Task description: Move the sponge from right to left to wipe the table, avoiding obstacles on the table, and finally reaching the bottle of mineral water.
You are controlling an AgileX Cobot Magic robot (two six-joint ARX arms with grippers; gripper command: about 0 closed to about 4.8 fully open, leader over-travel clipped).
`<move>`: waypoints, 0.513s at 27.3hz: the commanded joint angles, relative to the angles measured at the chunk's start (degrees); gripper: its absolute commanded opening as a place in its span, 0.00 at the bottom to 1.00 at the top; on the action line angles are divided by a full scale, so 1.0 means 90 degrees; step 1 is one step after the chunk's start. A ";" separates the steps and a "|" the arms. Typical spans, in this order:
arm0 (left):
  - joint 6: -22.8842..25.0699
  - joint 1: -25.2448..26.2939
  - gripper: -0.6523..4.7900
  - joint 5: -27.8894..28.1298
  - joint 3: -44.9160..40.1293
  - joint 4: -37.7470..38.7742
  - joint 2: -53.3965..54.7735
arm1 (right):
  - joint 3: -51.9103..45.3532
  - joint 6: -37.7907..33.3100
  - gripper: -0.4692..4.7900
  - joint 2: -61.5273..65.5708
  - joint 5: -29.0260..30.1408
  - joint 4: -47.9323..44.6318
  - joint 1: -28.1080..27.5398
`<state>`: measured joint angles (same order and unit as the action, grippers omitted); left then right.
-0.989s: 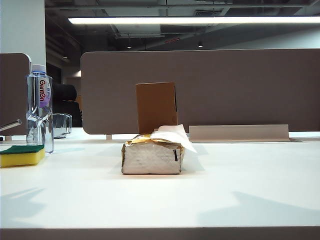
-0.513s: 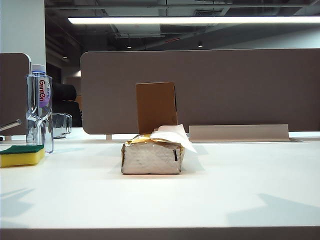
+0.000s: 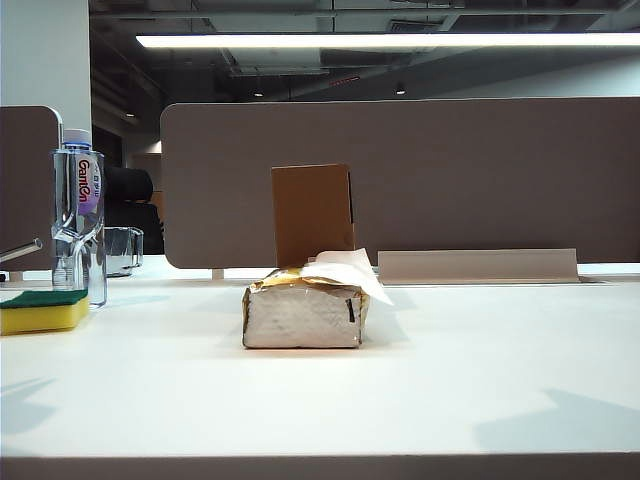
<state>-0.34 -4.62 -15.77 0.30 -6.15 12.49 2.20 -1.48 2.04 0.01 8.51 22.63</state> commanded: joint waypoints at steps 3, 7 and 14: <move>0.0027 0.0005 0.21 0.0015 0.0019 0.0442 0.0002 | -0.0034 0.0022 0.09 -0.0002 -0.0019 0.0078 0.0000; 0.0036 0.0005 0.22 0.0017 0.0019 0.0831 0.0002 | -0.0036 0.0022 0.09 -0.0002 -0.0058 0.0454 0.0000; 0.0036 0.0005 0.22 0.0015 0.0019 0.0923 0.0002 | -0.0041 0.0022 0.09 0.0007 -0.0053 0.0680 0.0000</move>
